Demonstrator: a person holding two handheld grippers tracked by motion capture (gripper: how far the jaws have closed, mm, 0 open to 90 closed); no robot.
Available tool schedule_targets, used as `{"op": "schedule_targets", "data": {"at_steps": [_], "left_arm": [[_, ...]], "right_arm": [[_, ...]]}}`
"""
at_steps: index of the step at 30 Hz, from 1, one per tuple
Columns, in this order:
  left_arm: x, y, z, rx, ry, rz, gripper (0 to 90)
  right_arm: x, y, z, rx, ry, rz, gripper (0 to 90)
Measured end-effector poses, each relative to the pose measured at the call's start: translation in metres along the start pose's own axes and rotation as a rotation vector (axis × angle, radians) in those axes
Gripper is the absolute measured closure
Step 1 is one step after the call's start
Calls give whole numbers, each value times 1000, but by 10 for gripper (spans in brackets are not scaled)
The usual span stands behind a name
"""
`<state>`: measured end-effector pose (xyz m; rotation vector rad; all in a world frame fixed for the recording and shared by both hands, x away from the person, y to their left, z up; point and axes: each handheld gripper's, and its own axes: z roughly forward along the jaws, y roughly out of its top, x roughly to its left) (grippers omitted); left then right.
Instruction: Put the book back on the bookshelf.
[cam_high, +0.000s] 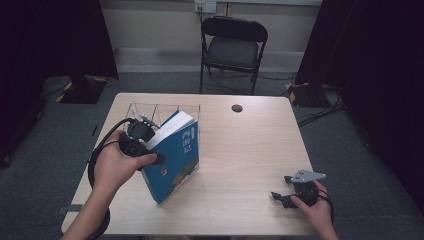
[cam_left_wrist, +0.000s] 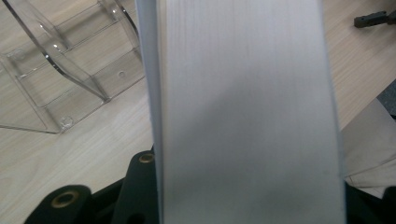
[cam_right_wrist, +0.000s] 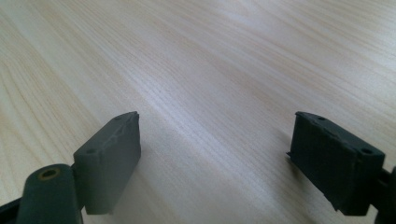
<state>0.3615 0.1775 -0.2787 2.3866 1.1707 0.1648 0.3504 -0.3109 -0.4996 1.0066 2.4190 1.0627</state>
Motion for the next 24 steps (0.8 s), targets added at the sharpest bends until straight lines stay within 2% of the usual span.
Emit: {"op": "schedule_targets", "data": {"at_steps": [8,10,16,18,21,24], "left_arm": [[7,3,-1,-6,8,-42,618],[7,5,-1,-3,12,-39,618],[9,8,1,2,15,-66,619],[9,9,1,2,22,-60,619],[11,9,1,1,19,-85,618],[13,11,1,2,25,-84,619]], "right_arm": [[0,0,0,1,0,2,158],[0,0,0,1,0,1,158],[0,0,0,1,0,1,158],[0,0,0,1,0,1,158],[0,0,0,1,0,0,158],[0,0,0,1,0,1,158]]}}
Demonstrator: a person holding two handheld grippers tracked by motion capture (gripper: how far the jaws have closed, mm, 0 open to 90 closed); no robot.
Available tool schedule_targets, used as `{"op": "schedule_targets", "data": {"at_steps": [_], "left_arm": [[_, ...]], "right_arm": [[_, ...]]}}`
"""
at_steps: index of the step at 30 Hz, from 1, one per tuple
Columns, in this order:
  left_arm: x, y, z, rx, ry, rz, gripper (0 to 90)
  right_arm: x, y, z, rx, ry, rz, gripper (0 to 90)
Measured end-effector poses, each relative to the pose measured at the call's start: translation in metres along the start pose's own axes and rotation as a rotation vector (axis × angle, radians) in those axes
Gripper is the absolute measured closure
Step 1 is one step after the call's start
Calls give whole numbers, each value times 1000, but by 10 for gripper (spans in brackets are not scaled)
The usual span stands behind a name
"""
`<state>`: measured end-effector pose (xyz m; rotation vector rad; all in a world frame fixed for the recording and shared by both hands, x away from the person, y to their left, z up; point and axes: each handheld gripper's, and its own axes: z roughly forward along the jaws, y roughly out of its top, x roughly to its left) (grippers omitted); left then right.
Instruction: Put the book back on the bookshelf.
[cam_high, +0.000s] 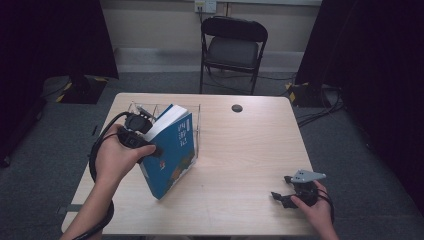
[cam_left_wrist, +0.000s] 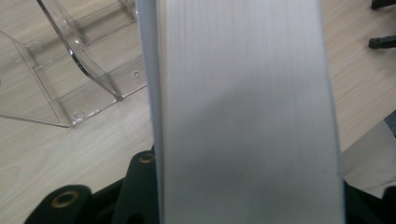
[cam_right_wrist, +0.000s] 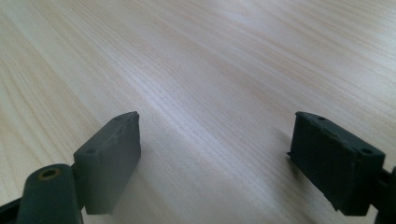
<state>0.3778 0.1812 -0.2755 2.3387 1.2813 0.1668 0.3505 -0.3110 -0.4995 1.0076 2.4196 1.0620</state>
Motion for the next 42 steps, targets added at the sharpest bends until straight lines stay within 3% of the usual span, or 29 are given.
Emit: {"op": "schedule_targets", "data": {"at_steps": [12,20,30,42], "left_arm": [[3,10,2,-6,18,-53,619],[0,18,4,1,34,-55,619],[2,23,5,-17,22,-95,619],[5,33,12,-32,64,-132,619]], "right_arm": [[0,0,0,0,0,1,158],[0,0,0,0,0,-1,157],[0,0,0,0,1,0,158],[0,0,0,2,2,0,158]]}}
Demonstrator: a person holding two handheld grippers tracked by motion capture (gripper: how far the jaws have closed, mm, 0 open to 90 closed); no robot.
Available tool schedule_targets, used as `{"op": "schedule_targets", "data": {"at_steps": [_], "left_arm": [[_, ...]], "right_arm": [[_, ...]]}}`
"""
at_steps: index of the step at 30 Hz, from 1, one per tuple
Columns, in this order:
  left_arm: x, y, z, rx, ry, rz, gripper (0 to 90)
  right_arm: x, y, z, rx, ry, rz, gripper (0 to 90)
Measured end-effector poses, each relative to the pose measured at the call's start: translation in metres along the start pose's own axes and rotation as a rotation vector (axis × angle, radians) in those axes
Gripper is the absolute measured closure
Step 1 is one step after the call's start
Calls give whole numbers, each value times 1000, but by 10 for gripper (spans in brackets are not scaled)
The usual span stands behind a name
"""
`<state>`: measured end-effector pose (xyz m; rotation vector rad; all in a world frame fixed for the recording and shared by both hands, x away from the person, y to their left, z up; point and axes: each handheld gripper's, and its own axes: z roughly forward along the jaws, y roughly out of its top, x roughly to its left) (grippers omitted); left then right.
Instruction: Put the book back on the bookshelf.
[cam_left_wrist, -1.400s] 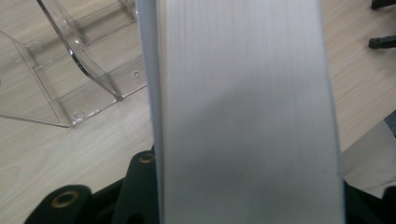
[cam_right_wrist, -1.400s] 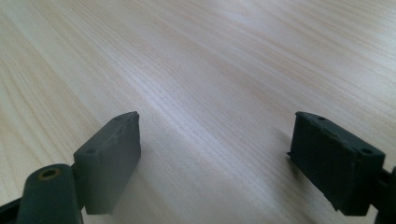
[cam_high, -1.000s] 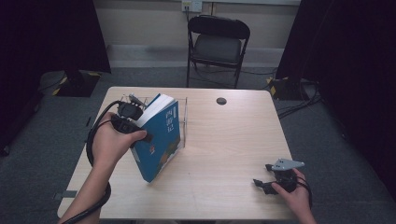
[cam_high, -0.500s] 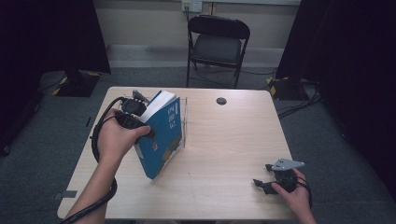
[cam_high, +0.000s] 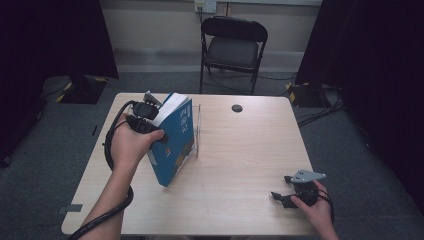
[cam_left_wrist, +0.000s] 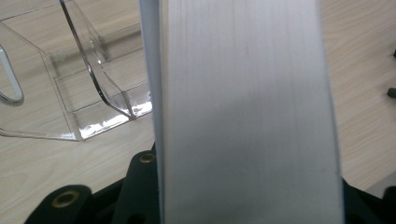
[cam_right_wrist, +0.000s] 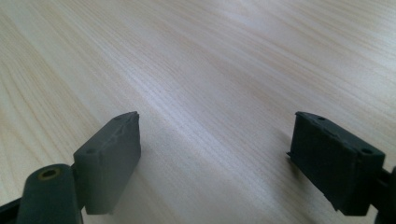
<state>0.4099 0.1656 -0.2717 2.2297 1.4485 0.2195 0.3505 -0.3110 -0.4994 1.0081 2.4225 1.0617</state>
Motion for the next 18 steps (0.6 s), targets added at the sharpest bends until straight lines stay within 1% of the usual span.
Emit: {"op": "schedule_targets", "data": {"at_steps": [1,3,5,6,7,8,10,14,16,18], "left_arm": [[0,1,0,-2,0,-7,619],[-2,3,1,-3,8,2,619],[-3,5,2,-4,12,-10,619],[-3,6,3,-5,5,-14,619],[-4,7,4,-8,12,-17,619],[-5,8,4,-10,13,-11,619],[-7,10,6,-13,19,-16,619],[-9,15,8,-12,18,-15,619],[-8,16,9,-14,15,-32,619],[-8,19,11,-15,23,-38,619]], "right_arm": [[0,0,0,0,0,0,158],[0,0,0,0,0,0,158],[0,0,0,0,1,1,158],[0,0,0,0,0,0,158],[0,0,0,0,0,0,158],[0,0,0,0,0,0,158],[0,0,0,0,0,0,157],[0,0,0,0,0,0,158],[0,0,0,0,0,0,158],[0,0,0,0,0,-1,158]]}}
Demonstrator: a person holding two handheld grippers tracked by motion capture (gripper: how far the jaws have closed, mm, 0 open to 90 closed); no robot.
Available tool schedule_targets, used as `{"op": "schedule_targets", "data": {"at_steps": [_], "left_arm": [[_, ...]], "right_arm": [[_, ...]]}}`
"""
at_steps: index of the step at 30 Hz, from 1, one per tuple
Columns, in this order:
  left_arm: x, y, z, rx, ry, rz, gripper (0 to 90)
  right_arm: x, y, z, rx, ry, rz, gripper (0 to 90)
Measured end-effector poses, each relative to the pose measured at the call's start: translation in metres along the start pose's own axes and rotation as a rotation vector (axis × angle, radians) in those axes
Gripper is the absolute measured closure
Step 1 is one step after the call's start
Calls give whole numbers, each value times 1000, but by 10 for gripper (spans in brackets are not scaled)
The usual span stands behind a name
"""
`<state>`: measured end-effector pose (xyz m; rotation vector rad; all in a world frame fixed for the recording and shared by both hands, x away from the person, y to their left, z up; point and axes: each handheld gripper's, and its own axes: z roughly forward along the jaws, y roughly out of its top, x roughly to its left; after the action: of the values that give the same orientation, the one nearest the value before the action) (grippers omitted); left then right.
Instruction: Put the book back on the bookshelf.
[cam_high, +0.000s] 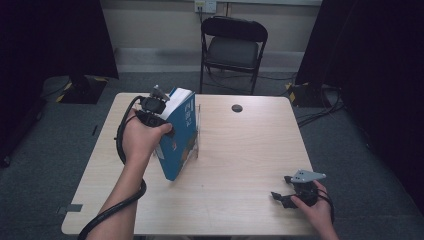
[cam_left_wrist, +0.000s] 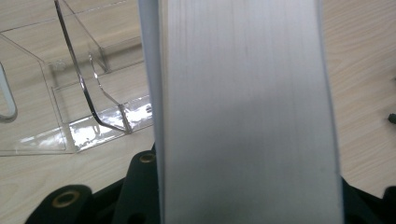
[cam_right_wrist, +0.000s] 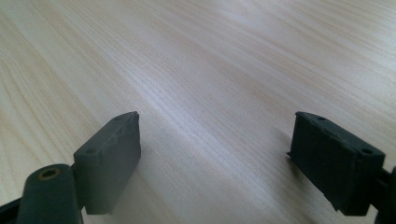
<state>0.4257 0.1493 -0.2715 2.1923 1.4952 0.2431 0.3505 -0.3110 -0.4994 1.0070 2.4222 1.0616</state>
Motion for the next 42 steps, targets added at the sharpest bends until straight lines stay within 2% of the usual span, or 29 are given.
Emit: {"op": "schedule_targets", "data": {"at_steps": [6,19,27,42], "left_arm": [[1,5,2,-7,24,-5,619],[4,14,11,-11,15,-36,619],[5,21,18,-7,25,-51,619],[6,29,27,-8,28,-50,619]], "right_arm": [[0,0,0,0,0,1,157],[0,0,0,0,0,1,158],[0,0,0,-1,0,-1,158],[0,0,0,-1,0,-1,158]]}}
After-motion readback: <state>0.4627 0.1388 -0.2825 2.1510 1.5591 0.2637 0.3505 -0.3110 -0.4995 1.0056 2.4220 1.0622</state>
